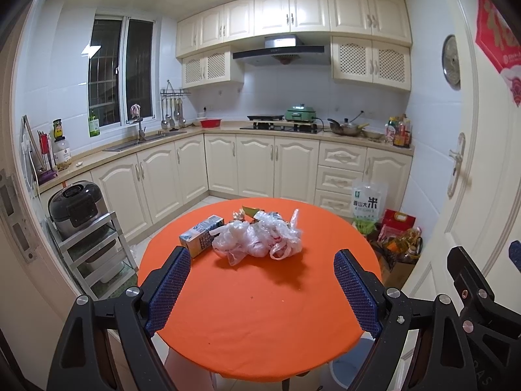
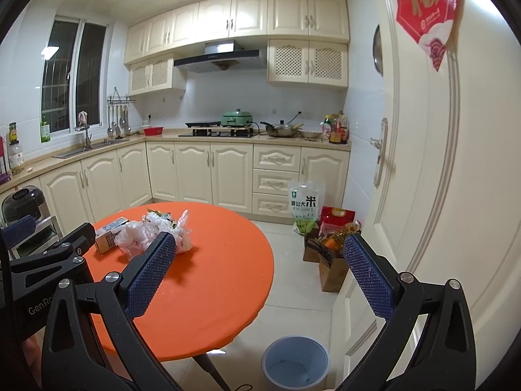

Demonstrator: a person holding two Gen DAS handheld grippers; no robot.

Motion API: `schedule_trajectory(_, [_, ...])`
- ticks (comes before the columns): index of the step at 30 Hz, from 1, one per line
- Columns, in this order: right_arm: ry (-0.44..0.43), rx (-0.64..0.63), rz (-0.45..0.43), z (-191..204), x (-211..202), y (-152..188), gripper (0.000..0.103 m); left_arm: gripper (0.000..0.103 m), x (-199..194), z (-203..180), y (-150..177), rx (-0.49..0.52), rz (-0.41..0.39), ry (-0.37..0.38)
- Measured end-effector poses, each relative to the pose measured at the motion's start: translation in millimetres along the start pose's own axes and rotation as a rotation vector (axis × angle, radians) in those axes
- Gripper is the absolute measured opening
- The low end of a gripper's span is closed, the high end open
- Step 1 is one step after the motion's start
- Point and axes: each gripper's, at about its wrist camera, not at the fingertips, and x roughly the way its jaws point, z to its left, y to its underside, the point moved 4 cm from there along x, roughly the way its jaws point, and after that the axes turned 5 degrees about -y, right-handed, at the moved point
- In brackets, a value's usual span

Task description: Collect trash

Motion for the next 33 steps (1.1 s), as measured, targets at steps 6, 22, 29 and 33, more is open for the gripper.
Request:
schedule_trajectory(6, [0.002, -0.002, -0.004, 0.4, -0.6, -1.4, 0.103, 0.087, 1.0, 1.4, -0.3, -0.001, 0.006, -0.001])
schedule_trajectory(22, [-0.011, -0.032, 0.081, 37.7, 33.1, -2.4, 0.103, 0.087, 50.4, 31.8, -8.7, 0.011, 0.112, 0.03])
schedule_trajectory(29, [-0.005, -0.033, 0.15, 61.1, 62.7, 2.9, 0.103, 0.086, 84.5, 58.6, -11.8, 0.012, 0.189, 0.021])
schedule_trajectory(33, [-0.012, -0.03, 0.196, 74.3, 78.7, 12.3, 0.103, 0.085, 110.1, 77.8, -10.5, 0.006, 0.254, 0.015])
